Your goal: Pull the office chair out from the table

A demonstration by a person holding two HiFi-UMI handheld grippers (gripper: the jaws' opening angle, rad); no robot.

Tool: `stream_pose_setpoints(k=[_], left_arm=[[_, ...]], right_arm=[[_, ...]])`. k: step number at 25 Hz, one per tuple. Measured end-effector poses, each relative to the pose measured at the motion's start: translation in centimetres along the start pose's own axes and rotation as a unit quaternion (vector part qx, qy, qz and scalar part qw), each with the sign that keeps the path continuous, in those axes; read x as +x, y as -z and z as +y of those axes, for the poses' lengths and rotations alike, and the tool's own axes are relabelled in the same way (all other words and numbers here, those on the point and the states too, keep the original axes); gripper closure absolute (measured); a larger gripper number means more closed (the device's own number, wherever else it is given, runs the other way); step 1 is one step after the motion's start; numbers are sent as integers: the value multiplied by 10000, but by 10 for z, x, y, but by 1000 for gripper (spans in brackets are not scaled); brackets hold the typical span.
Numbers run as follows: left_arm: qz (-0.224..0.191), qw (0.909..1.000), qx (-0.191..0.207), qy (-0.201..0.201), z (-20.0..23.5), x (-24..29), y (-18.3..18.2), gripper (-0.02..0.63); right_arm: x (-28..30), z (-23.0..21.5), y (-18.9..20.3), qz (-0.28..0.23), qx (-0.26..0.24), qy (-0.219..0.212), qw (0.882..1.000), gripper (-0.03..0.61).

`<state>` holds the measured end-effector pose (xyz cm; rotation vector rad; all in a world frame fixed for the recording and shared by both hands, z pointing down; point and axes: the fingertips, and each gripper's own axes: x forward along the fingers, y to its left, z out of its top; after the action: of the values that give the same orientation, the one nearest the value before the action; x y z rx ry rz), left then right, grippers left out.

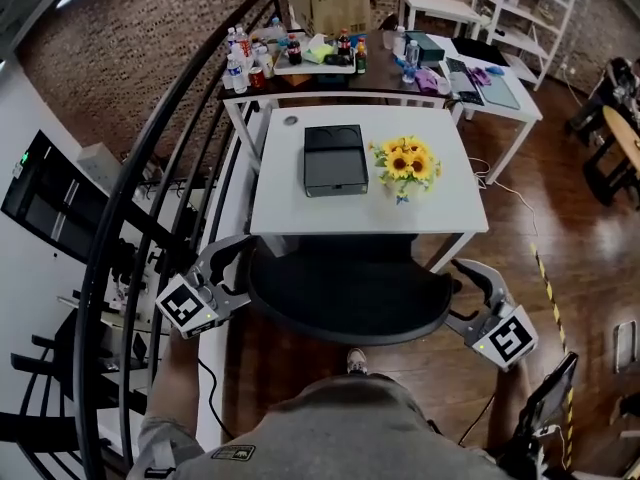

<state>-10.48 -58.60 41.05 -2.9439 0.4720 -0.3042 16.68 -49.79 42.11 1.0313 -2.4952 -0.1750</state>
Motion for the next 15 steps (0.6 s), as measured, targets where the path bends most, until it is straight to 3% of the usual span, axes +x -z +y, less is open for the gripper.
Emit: stream_pose_setpoints(k=[6,11,15], left_arm=[[123,9973,443,567,-5,29,-18,256],[187,9898,813,1152,-23,50,-27,262],[78,9842,1049,1421,-35,56,-36,362]], right_arm=[[30,5,-12,164,-465,-563,9972,250],[48,13,-25,157,-825,-934,9921,250],[59,24,-32,100,-1052,-1198,9872,272]])
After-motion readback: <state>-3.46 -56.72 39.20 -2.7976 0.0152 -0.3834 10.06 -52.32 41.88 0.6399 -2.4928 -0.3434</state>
